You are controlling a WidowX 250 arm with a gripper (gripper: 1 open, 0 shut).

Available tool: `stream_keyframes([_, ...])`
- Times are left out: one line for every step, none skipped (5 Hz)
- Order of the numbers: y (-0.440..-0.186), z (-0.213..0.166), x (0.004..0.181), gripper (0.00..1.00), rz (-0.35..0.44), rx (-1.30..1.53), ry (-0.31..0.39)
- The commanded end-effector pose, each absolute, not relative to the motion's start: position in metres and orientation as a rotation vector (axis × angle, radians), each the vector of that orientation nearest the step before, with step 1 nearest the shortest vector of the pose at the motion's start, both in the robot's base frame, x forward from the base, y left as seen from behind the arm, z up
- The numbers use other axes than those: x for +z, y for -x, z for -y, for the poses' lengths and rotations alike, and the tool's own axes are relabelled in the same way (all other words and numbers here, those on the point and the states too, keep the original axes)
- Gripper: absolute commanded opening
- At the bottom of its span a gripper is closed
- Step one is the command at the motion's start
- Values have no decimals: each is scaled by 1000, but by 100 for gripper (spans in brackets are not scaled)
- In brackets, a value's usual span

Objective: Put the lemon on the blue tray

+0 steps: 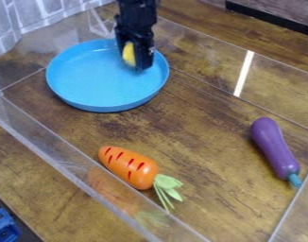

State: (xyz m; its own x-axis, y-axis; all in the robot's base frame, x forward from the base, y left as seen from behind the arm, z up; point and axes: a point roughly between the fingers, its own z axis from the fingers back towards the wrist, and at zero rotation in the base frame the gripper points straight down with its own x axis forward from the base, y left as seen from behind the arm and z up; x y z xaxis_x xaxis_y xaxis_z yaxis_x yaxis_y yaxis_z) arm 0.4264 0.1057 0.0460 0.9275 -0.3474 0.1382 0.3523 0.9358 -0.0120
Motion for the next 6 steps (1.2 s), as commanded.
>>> stream_keyframes([-447,-111,72,0,194,-437,4])
stream_keyframes([-451,-115,76,0,198,-501,3])
stream_keyframes([-450,-116,74,0,202,-485,-7])
stream_keyframes([-445,-117,69,0,207,-470,-12])
stream_keyframes([-447,-118,68,0,208,-456,-21])
stream_keyframes([-441,-125,72,0,197,-430,-21])
